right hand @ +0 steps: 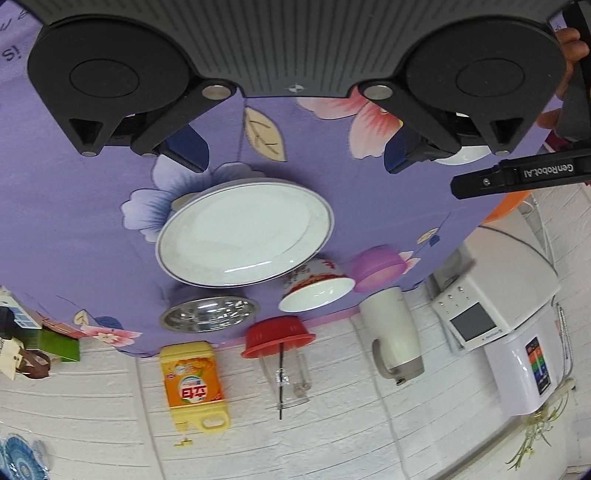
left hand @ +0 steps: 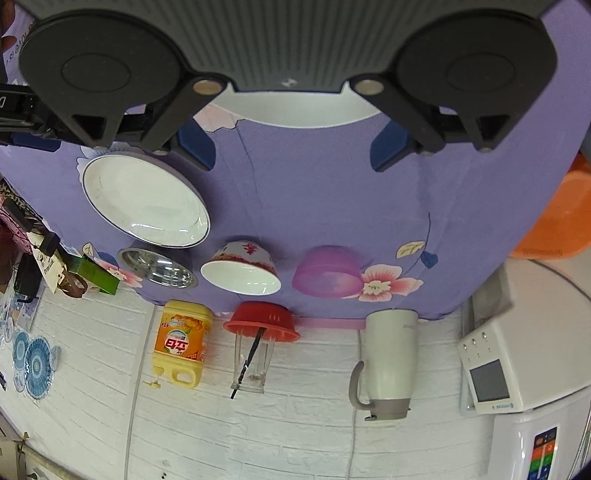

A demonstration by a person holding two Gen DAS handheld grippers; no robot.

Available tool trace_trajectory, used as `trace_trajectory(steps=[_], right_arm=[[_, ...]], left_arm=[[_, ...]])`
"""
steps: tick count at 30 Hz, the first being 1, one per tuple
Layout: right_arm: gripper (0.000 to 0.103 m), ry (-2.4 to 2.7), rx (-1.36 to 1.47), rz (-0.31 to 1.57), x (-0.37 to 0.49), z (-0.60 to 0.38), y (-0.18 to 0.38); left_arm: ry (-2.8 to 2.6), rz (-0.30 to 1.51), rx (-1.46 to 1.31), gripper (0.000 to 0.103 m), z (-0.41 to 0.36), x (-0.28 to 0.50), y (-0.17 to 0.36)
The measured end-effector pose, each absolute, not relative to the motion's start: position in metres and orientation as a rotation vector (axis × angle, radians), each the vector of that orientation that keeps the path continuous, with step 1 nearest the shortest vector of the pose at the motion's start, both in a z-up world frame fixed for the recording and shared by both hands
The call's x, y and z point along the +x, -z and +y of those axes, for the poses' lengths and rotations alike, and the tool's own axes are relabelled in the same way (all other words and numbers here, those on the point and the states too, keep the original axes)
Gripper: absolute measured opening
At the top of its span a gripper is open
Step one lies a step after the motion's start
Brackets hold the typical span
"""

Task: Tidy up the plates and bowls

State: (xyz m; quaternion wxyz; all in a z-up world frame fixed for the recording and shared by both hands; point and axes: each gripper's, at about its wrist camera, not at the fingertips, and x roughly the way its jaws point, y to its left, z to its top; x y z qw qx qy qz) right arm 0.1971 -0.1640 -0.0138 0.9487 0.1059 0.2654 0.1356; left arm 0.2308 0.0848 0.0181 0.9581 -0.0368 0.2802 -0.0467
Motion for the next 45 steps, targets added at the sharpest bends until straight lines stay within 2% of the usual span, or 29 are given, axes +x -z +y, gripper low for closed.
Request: trace_trajectory(steps=[22, 29, 35, 45], right_arm=[[0.103, -0.122, 0.094, 0.553, 0.316, -0.223, 0.015], [0.103, -0.134, 0.149, 0.574, 0.321, -0.232, 0.028], [0.103, -0.144, 0.132, 0.608, 0.325, -0.226, 0.034], [0.103, -0.134, 0.018, 0.642, 0.329, -0.212, 0.040]], left_arm=[[0.090, 0.629, 0.072, 0.089, 0.010, 0.297, -0.024], [0.127, 0.681, 0.052, 0.089, -0.014, 0.331, -0.020], [0.143, 0.846, -0.036, 0.089, -0.028, 0.385, 0.006], [0.100, 0.858, -0.020, 0.089, -0.029, 0.393, 0.026]])
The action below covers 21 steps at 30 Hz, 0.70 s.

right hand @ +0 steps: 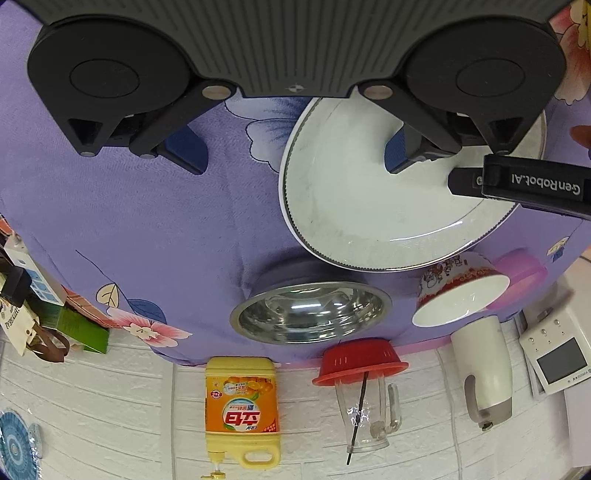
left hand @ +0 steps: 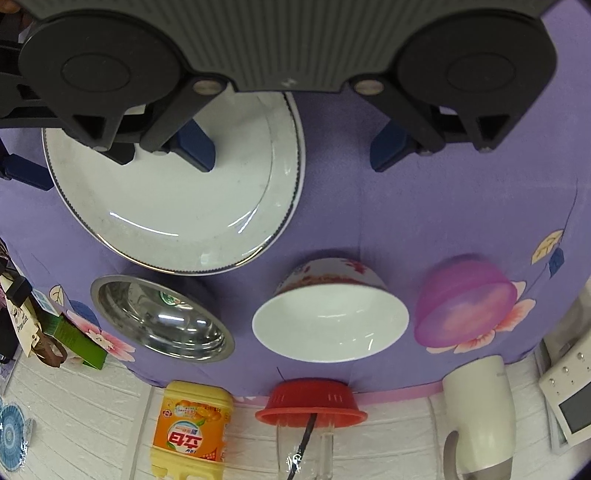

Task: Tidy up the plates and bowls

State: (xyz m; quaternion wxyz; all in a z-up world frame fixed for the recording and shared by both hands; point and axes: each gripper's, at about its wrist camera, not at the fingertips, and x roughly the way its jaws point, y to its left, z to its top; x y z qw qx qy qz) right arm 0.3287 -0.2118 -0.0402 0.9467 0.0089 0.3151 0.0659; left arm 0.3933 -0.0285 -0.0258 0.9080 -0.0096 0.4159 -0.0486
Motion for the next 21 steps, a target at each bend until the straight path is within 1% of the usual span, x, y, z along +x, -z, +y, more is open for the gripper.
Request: trace_trajectory(steps=[3, 4, 5, 21], right_arm=[[0.103, -0.139, 0.017, 0.644, 0.3290, -0.2127, 0.0404], [0.103, -0.143, 0.016, 0.644, 0.3290, -0.2133, 0.0405], [0.103, -0.143, 0.015, 0.644, 0.3290, -0.2130, 0.0406], [0.103, -0.159, 0.005, 0.644, 0.3280, -0.2085, 0.0410]], left_arm=[[0.096, 0.851, -0.025, 0.090, -0.0294, 0.3922, 0.0264], [0.093, 0.854, -0.023, 0.101, -0.0299, 0.3927, 0.0272], [0.081, 0.861, -0.017, 0.102, -0.0305, 0.3934, 0.0291], [0.092, 0.833, -0.009, 0.102, -0.0349, 0.3898, 0.0310]])
